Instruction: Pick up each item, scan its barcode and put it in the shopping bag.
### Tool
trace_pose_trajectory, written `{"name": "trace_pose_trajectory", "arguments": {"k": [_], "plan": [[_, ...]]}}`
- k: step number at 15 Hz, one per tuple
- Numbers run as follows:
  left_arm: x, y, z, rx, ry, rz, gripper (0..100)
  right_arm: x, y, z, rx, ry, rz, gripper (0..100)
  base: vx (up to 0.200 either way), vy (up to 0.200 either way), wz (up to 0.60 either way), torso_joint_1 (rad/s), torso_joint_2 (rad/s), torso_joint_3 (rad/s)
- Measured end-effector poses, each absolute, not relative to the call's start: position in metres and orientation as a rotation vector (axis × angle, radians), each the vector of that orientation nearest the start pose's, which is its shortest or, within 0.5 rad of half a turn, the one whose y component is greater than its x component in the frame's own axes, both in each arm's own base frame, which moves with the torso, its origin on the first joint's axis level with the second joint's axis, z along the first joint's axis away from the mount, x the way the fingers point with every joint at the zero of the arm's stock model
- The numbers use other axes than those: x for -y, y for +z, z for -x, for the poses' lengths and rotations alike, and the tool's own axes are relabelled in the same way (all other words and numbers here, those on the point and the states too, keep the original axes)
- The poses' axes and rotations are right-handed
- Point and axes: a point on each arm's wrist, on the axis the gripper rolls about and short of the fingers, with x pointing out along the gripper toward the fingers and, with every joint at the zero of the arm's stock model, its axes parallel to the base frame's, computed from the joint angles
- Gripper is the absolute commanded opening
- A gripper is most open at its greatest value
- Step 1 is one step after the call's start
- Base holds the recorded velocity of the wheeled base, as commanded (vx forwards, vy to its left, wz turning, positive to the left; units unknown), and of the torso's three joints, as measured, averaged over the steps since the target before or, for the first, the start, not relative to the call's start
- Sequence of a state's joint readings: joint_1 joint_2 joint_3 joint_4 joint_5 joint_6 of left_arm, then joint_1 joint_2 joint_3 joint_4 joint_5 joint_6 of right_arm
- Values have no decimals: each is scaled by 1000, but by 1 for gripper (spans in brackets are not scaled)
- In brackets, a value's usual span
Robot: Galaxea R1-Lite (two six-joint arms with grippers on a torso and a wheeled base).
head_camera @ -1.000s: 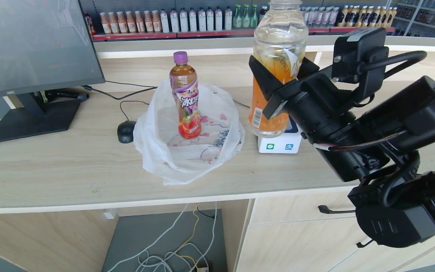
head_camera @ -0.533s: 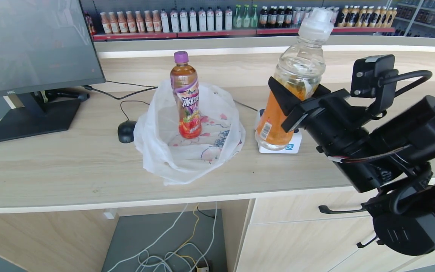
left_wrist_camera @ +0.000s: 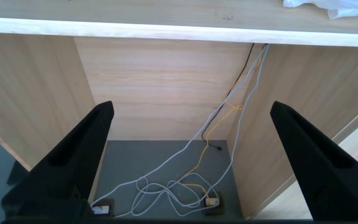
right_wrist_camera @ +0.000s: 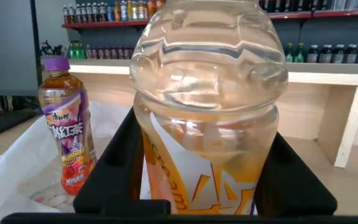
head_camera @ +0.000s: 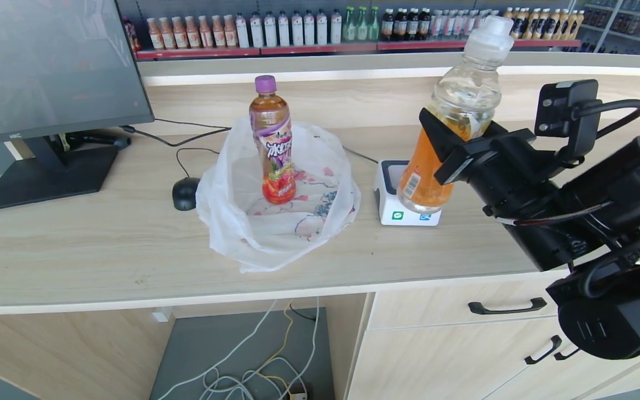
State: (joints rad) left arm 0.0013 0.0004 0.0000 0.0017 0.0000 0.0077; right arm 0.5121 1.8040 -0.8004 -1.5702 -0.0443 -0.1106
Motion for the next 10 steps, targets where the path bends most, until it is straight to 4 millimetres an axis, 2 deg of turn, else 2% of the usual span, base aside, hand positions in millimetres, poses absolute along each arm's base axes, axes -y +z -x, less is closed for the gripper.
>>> {"name": "trace_pose_trajectory", "arguments": {"k": [9,10], "plan": [[0,75,23,-2,1,-9,100,-148,250,-279,609,398,-58,0,0,0,0,0,0,0],[0,75,23,-2,1,-9,100,-147,250,-279,614,397,-58,0,0,200,0,2,-2,7]]}}
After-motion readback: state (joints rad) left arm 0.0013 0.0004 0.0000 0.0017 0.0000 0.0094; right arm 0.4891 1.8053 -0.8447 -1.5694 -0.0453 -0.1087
